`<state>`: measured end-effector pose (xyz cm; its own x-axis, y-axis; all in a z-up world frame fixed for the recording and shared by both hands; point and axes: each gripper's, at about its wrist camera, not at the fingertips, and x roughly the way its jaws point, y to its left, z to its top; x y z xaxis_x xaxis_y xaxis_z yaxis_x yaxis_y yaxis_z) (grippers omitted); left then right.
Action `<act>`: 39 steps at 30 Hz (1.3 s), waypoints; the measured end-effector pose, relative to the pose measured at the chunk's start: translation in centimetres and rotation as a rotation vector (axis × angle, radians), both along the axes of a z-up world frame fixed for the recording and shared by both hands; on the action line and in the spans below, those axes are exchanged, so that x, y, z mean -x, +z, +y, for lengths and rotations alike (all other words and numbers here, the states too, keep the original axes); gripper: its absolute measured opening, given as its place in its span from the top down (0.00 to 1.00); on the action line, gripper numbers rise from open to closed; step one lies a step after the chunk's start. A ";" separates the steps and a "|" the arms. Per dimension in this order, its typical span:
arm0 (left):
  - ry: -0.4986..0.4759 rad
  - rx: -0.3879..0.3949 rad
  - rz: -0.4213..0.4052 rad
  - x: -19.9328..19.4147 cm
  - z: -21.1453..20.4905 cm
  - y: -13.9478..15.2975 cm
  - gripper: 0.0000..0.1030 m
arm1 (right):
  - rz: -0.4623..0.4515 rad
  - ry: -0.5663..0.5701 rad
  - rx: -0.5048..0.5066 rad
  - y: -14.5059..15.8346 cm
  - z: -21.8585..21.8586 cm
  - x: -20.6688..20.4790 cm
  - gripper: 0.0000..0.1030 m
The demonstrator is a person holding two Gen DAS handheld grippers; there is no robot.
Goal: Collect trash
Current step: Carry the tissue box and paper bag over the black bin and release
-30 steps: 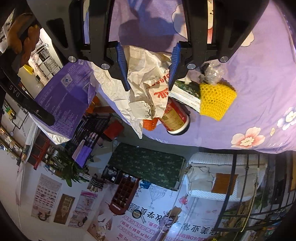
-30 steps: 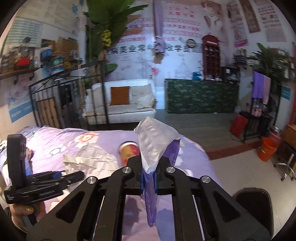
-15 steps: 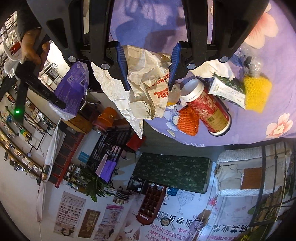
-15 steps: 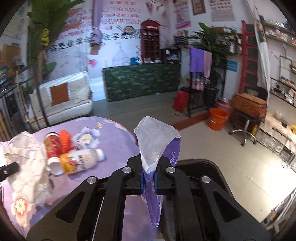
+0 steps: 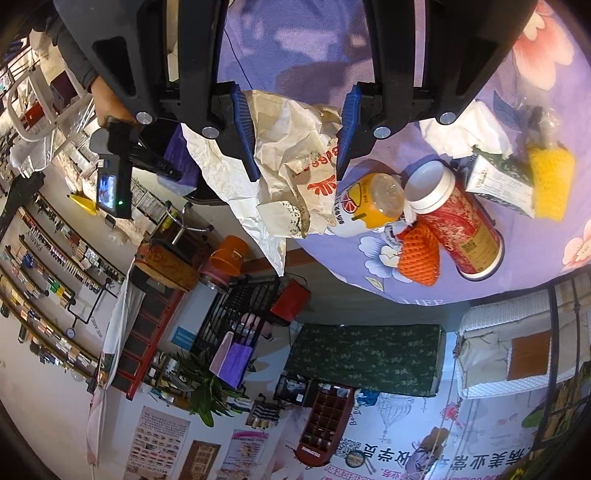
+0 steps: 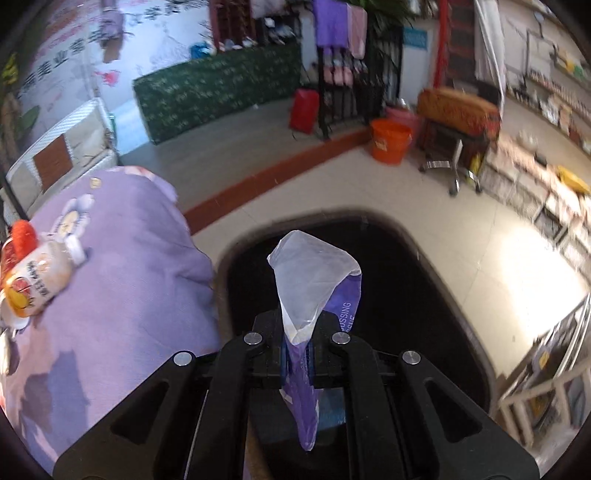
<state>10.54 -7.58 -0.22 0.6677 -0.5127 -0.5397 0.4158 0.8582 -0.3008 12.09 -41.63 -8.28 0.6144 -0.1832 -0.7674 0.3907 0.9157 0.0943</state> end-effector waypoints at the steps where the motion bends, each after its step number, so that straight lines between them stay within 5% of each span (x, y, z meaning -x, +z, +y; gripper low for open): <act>1: -0.006 -0.005 0.000 0.0 -0.3 0.0 0.62 | 0.023 -0.003 -0.030 -0.8 -0.3 -0.2 0.92; 3: -0.015 -0.011 0.003 -0.1 -0.7 0.0 0.62 | 0.047 -0.014 -0.054 -1.7 -0.8 -0.2 0.80; 6: -0.028 -0.015 0.013 -0.3 -1.4 -0.3 0.62 | 0.054 -0.059 -0.059 -2.4 -1.2 0.5 0.18; 21: -0.157 -0.034 0.031 -1.4 -7.1 -0.4 0.62 | -0.102 -0.091 0.062 4.0 -0.5 5.3 0.11; 31: -0.318 -0.044 0.078 -2.8 -15.2 -1.4 0.62 | -0.214 -0.196 0.114 8.3 -2.6 10.2 0.05; 39: -0.395 -0.134 0.108 -4.5 -22.7 -2.6 0.62 | -0.276 -0.334 0.117 9.5 -6.1 14.1 0.05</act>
<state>14.99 -30.29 -2.78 0.3701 -0.6382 -0.6750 0.6927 0.6738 -0.2572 -1.99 -47.70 1.24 0.6859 -0.4823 -0.5450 0.6414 0.7543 0.1397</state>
